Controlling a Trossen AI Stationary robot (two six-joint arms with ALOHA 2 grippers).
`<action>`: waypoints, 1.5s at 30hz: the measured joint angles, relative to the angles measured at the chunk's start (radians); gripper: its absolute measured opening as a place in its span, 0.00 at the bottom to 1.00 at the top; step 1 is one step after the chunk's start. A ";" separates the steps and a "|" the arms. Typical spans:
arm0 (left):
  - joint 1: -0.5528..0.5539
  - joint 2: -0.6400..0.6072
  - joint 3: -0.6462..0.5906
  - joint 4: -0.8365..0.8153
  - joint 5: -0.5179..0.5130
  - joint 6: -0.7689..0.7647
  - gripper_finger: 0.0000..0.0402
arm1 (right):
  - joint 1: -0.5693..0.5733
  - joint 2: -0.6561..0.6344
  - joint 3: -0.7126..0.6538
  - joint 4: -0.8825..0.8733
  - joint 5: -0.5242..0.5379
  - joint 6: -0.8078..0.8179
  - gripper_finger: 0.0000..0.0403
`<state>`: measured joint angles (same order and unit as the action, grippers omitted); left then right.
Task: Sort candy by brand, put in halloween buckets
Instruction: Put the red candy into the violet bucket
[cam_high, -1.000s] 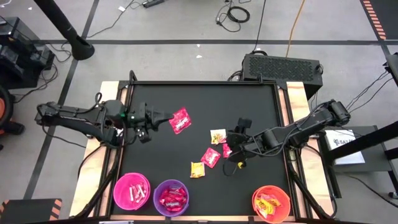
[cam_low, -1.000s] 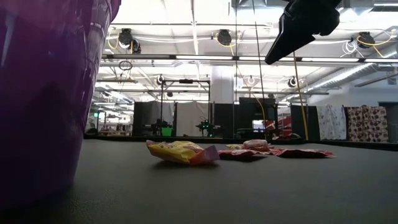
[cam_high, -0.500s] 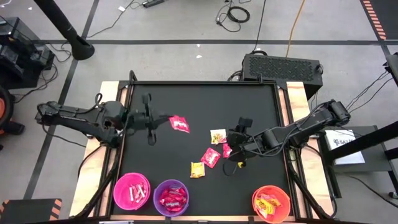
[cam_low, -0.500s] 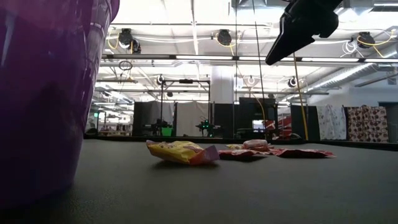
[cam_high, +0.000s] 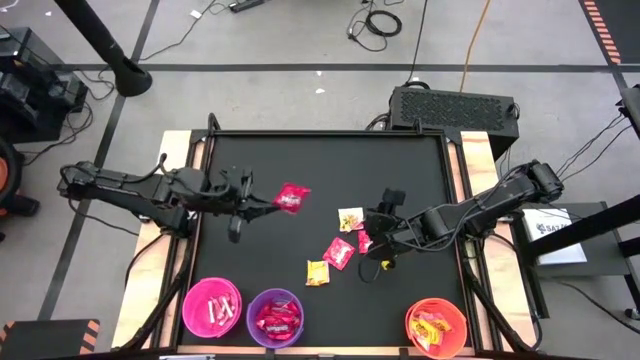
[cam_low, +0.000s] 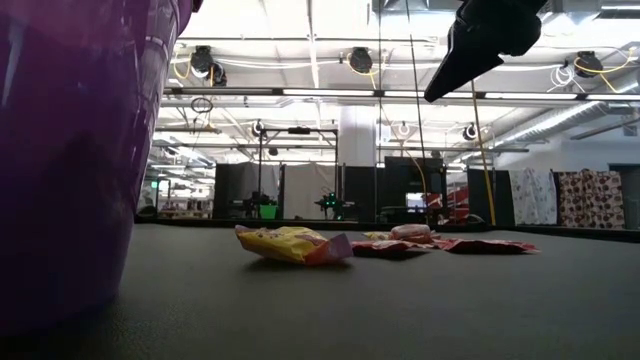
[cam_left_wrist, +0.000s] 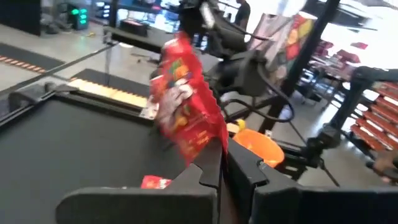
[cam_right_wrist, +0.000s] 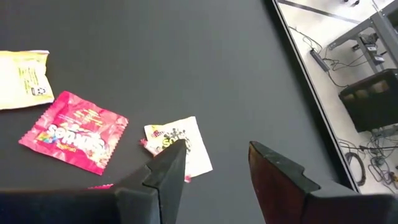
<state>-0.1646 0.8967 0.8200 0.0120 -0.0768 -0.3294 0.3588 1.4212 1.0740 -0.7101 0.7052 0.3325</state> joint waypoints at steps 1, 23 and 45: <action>-0.006 0.000 0.000 0.001 0.015 0.006 0.03 | 0.000 0.000 0.000 0.003 0.000 0.000 0.41; -0.310 0.031 0.000 -0.188 0.115 -0.323 0.03 | 0.001 0.000 0.000 0.002 0.000 -0.011 0.41; -0.597 0.472 0.224 -0.484 -0.104 -0.488 0.03 | -0.043 0.000 0.000 0.004 0.003 -0.031 0.41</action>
<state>-0.7616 1.3689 1.0439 -0.4720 -0.1806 -0.8173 0.3157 1.4212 1.0737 -0.7063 0.7077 0.3019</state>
